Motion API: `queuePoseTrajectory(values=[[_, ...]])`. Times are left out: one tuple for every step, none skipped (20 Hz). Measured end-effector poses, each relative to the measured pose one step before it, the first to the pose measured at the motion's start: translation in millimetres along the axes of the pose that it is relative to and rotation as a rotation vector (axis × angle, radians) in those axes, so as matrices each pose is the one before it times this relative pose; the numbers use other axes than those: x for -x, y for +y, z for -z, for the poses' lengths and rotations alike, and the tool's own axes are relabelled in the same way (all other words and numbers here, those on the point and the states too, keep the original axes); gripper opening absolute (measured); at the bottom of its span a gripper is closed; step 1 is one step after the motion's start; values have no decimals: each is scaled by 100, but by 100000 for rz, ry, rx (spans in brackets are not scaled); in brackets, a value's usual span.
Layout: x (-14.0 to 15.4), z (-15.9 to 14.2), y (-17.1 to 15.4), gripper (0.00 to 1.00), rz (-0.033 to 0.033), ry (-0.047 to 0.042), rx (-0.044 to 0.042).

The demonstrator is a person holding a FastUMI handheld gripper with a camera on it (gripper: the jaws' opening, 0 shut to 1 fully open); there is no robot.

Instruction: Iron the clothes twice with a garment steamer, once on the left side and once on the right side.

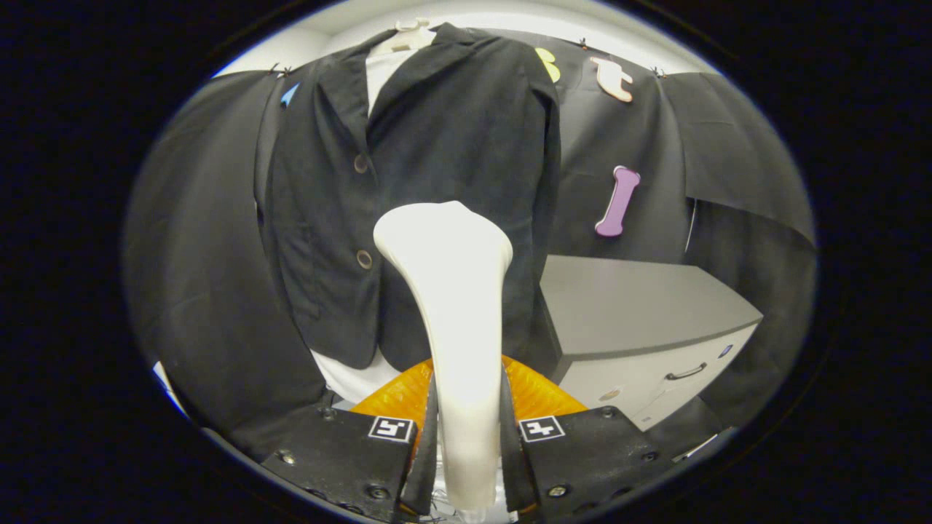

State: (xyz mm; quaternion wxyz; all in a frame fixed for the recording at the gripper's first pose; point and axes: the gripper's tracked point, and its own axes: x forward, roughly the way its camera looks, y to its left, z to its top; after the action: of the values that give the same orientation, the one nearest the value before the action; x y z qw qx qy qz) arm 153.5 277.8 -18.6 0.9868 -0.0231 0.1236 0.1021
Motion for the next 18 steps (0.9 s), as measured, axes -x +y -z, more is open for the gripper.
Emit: queuePoseTrajectory(values=[[657, -1218, 406, 40, -515, -2052, -109], [545, -1410, 500, 40, -711, -2369, 62], [533, -1466, 553, 40, -902, -2670, -191], [449, -1428, 713, 40, -1044, -2424, 115], [475, -1432, 565, 39, -762, -2346, -219], [356, -1401, 616, 39, -836, -2059, -95], [239, -1358, 755, 39, -682, -2326, -46], [239, -1218, 523, 39, -576, -1560, -279], [171, -1386, 922, 40, -994, -2120, -739], [-40, -1121, 738, 40, -570, -1377, -224], [135, -1300, 712, 40, -609, -1371, -415], [-50, -1388, 902, 40, -1122, -2186, -456], [-32, -1383, 751, 40, -483, -2219, -170], [74, -1485, 771, 40, -212, -2444, -293], [-67, -1425, 878, 39, -491, -1984, -558], [-323, -1378, 1111, 39, -1162, -1923, -222], [-346, -1273, 847, 39, -735, -1912, 102], [-453, -1569, 988, 39, -66, -2361, 755]])
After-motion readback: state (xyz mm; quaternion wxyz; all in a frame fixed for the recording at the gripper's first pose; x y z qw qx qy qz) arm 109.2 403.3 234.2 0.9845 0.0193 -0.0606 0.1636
